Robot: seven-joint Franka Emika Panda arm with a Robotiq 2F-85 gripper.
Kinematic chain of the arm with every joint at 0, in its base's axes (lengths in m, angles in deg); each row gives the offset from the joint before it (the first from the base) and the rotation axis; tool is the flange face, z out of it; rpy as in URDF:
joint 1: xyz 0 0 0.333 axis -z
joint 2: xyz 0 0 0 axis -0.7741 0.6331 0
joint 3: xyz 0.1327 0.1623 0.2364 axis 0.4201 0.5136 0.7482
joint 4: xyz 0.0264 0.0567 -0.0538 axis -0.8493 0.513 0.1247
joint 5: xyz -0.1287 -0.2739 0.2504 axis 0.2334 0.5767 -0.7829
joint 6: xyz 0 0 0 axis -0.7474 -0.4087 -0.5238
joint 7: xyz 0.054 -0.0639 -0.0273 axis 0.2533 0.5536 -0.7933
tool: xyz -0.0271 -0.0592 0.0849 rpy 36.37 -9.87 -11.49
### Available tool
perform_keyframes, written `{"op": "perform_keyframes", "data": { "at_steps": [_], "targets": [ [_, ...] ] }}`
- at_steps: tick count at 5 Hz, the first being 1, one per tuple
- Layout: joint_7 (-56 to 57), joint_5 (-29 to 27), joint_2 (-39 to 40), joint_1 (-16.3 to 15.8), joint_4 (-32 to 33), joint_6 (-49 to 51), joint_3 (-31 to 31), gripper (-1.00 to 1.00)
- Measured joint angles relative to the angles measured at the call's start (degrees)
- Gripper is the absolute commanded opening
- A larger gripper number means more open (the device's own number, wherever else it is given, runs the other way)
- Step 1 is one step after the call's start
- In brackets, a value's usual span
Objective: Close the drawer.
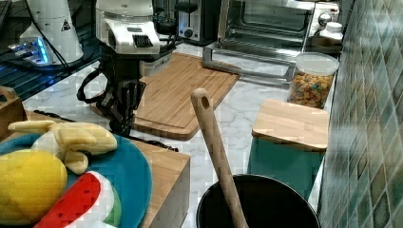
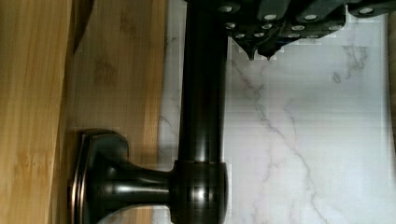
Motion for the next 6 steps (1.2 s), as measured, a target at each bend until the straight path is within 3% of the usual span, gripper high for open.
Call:
{"op": "perform_keyframes", "data": {
  "at_steps": [4,6],
  "targets": [
    [0.0,0.13,0.14,-1.5,0.0,-0.03,-1.34,-1.0],
    [0.0,0.36,0.1,-0.42,0.0,0.06,-0.33,-1.0]
  ]
}}
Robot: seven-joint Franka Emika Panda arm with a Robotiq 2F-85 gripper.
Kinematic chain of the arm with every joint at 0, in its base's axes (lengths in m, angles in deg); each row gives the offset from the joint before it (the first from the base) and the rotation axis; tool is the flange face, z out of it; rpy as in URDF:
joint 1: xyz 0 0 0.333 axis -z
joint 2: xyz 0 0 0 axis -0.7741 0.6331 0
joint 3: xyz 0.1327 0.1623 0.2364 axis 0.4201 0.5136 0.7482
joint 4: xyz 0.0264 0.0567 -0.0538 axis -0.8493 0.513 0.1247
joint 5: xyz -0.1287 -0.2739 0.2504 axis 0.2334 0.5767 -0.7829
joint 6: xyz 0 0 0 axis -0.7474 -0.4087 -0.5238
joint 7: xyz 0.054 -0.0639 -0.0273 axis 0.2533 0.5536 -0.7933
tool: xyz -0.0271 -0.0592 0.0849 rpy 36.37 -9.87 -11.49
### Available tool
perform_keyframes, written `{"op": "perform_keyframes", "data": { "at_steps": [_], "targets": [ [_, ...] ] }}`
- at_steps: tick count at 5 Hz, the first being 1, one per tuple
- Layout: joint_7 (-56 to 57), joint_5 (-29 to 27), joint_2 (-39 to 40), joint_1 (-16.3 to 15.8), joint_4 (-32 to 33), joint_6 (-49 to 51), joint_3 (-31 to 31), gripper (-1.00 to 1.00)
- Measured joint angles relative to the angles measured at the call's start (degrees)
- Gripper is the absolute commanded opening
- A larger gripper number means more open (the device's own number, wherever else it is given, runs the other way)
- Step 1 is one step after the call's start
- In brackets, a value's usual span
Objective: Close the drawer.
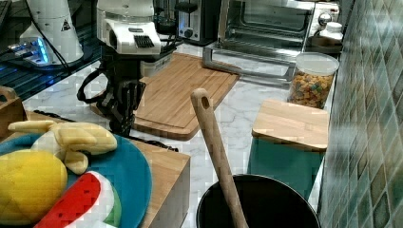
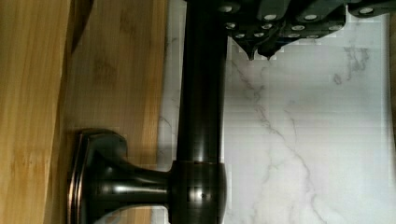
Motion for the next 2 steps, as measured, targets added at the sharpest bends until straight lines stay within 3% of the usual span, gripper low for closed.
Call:
{"op": "perform_keyframes", "data": {
  "at_steps": [2],
  "targets": [
    [0.0,-0.03,0.08,0.1,-0.22,0.45,0.1,-1.0]
  ]
}}
